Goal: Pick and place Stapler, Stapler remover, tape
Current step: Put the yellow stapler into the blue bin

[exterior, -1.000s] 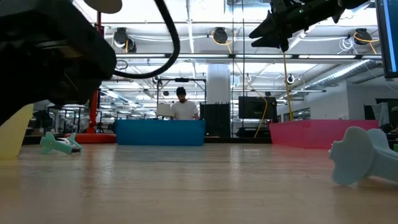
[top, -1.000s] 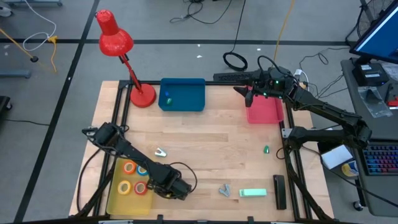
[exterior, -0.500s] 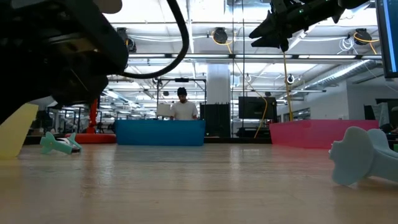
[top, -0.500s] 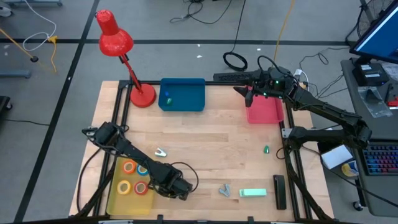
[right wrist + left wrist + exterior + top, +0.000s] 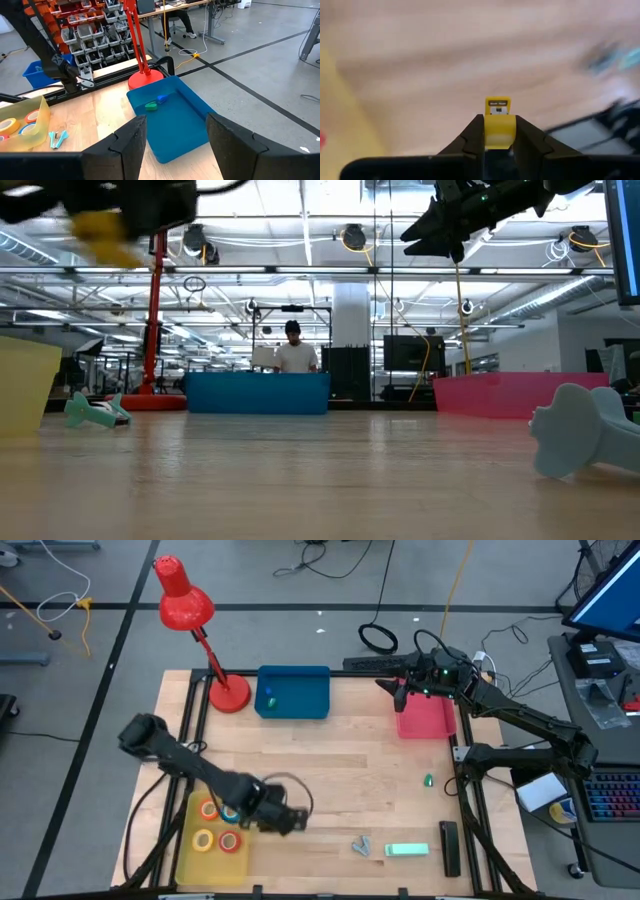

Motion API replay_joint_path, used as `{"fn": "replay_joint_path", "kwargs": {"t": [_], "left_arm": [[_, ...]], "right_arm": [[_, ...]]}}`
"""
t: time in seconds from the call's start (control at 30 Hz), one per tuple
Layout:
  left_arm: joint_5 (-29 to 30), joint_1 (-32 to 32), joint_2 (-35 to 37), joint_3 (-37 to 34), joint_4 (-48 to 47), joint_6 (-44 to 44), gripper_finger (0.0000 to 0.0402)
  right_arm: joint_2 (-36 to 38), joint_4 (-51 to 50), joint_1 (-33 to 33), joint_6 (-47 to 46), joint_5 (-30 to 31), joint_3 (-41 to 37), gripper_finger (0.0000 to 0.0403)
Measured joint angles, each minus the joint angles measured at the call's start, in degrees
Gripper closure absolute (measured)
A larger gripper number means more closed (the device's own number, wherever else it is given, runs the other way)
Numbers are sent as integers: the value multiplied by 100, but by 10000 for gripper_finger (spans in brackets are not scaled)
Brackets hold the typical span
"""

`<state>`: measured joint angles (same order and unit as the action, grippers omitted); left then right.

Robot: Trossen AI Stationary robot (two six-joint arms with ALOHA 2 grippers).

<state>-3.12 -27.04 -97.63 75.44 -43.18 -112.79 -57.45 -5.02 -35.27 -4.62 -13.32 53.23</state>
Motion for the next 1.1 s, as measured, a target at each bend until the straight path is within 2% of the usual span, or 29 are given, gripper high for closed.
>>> {"fn": "replay_joint_path", "kwargs": {"t": [0.1,0.2,0.5,0.73,0.9,1.1], "left_arm": [[807,382,295,0,-48,496,332],[1164,1050,433,7,-157,1413,332],[1180,3688,440,7,-521,4900,331],[1367,5534,296,7,-338,7005,331],[1033,6380,-58,7,38,7896,331],[881,6742,-551,7,318,8242,331]], "right_arm": [[0,2,0,0,-8,0,206],[0,0,0,-2,-15,0,206],[0,2,0,-2,-17,0,206],[0,2,0,78,-3,0,206],[0,15,0,105,11,0,206],[0,33,0,103,13,0,206]]}}
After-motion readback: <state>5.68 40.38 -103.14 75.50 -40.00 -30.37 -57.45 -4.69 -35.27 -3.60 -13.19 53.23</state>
